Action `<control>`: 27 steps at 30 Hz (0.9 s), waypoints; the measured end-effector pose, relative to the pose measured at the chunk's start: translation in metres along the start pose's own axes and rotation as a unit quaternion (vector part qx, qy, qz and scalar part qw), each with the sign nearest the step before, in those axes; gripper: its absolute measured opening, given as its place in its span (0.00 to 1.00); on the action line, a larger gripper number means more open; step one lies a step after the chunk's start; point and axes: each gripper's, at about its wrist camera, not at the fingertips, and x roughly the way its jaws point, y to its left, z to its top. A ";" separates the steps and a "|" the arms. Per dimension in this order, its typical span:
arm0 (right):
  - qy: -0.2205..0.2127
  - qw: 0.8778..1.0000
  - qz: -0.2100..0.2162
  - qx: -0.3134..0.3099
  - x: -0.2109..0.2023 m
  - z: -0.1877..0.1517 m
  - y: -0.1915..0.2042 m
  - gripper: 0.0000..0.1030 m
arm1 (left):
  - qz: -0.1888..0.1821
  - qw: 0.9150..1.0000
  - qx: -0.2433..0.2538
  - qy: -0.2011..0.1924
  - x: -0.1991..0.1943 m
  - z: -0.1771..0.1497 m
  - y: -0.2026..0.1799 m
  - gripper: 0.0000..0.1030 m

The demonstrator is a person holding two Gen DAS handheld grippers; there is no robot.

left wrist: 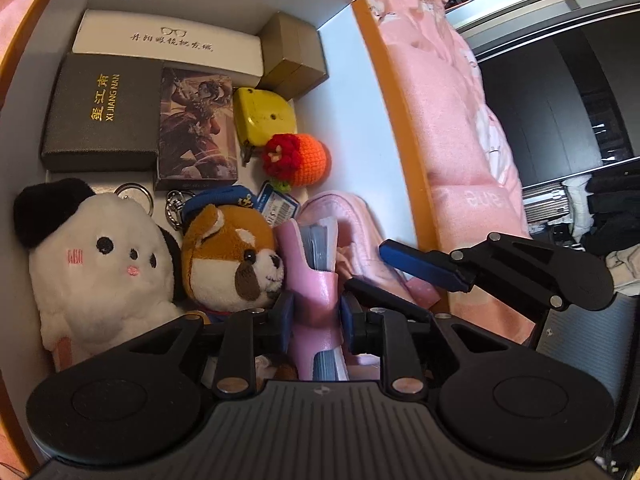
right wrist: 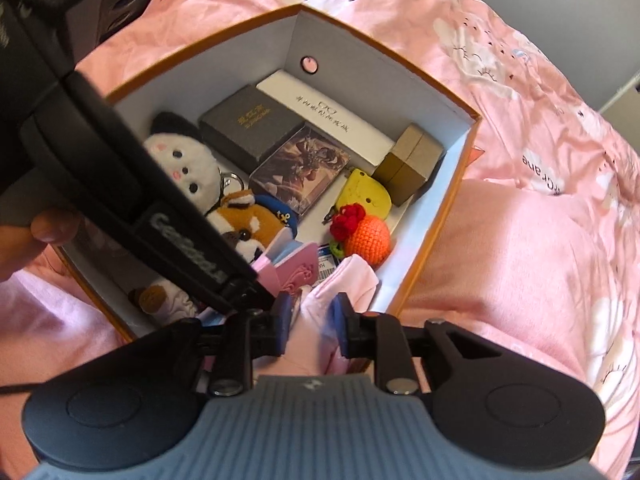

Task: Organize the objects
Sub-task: 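Carry the pencil case and backpack into the orange box with both grippers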

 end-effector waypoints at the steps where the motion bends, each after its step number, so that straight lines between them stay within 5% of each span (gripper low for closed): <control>1: -0.002 1.000 0.002 0.006 -0.004 0.000 -0.002 0.26 | -0.003 1.000 0.005 -0.002 -0.003 0.000 -0.001 0.28; 6: 0.000 0.999 0.019 0.030 -0.027 -0.002 -0.006 0.25 | -0.001 0.999 0.044 -0.014 -0.017 -0.006 -0.012 0.23; 8: 0.011 0.999 0.022 0.031 -0.032 -0.003 -0.005 0.13 | 0.011 0.998 0.056 -0.013 -0.015 -0.008 -0.016 0.19; 11: 0.031 0.999 0.025 0.029 -0.030 -0.006 -0.001 0.09 | 0.028 0.997 0.067 -0.012 -0.010 -0.009 -0.019 0.15; 21: 0.070 0.993 0.048 0.078 -0.001 -0.011 -0.003 0.05 | 0.041 0.996 0.079 -0.012 -0.006 -0.013 -0.021 0.15; 27: 0.051 0.993 0.046 0.097 -0.012 -0.010 -0.003 0.07 | 0.053 0.995 0.087 -0.021 -0.012 -0.014 -0.027 0.15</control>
